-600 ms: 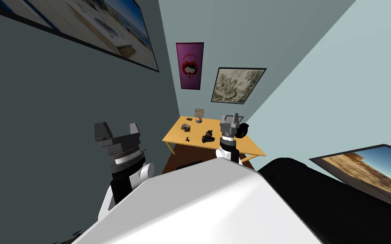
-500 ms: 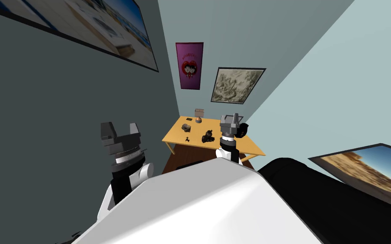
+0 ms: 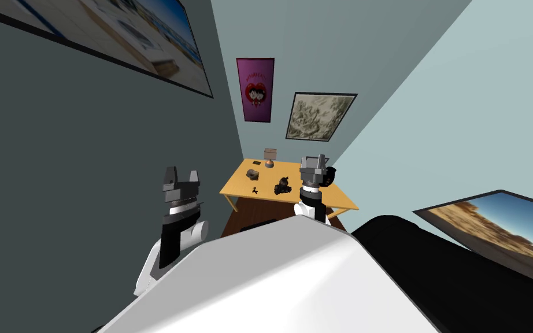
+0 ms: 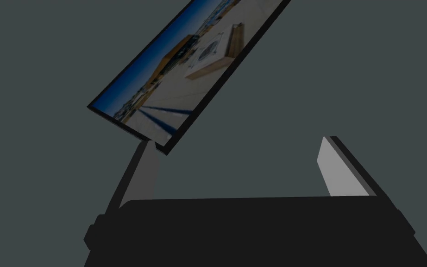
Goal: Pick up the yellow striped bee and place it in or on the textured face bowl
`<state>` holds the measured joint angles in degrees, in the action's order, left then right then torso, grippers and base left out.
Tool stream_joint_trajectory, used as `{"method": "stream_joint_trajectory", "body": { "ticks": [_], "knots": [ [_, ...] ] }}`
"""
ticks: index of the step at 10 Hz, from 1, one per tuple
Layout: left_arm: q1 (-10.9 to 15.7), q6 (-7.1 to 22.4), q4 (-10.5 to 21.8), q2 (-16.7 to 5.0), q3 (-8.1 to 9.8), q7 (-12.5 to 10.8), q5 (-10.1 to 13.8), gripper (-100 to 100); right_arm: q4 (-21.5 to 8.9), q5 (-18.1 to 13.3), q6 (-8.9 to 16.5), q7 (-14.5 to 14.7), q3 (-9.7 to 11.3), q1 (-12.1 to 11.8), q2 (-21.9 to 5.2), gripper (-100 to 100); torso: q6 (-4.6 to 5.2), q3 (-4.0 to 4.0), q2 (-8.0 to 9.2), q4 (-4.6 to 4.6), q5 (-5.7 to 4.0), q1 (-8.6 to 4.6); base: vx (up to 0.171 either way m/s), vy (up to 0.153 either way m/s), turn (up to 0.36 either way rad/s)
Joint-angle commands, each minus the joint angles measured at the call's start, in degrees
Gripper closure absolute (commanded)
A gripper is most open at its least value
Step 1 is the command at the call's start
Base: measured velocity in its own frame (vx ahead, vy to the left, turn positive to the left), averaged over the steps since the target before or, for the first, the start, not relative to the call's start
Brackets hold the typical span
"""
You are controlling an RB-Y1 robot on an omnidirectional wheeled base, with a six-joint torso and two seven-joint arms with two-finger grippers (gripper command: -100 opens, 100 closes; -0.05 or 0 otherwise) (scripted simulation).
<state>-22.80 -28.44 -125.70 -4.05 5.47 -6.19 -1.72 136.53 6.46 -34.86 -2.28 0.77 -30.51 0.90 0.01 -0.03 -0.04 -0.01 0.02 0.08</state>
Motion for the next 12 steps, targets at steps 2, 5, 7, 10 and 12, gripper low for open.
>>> {"method": "stream_joint_trajectory", "body": {
  "ticks": [2, 5, 7, 10, 12],
  "knots": [
    [1.4, 3.0, 2.9, -1.4, 0.18, -1.5, 0.1, -100, 0.0, 0.0, 0.0, 0.0, 0.0, 0.0, 0.0, 0, 0.0, 0.0, 0.0, 0.0, 0.0, 0.02, 0.002, 0.018, -0.039],
    [4.0, 7.3, 7.3, -3.0, 0.56, -3.4, 0.5, -100, 0.0, 0.0, 0.0, 0.0, 0.0, 0.0, 0.0, 0, 0.0, 0.0, 0.0, 0.0, 0.0, 0.0, 0.006, 0.016, -0.046],
    [5.5, 9.7, 9.9, -3.8, 0.72, -4.5, 0.6, -100, 0.0, 0.0, 0.0, 0.0, 0.0, 0.0, 0.0, 0, 0.0, -0.01, -0.03, 0.0, 0.0, -0.01, 0.008, 0.011, -0.039],
    [9.0, 14.9, 14.9, -5.0, 1.0, -6.6, 1.0, -100, 0.0, 0.0, 0.0, 0.0, 0.0, 0.0, 0.0, 0, -0.01, -0.01, -0.02, 0.0, -0.01, -0.03, 0.011, 0.012, -0.047],
    [11.0, 17.2, 18.2, -5.6, 1.12, -7.8, 1.2, -100, 0.0, 0.0, 0.0, 0.0, 0.0, 0.0, 0.0, 0, -0.02, -0.01, -0.02, 0.0, -0.01, -0.02, 0.011, 0.015, -0.038]
  ]
}}
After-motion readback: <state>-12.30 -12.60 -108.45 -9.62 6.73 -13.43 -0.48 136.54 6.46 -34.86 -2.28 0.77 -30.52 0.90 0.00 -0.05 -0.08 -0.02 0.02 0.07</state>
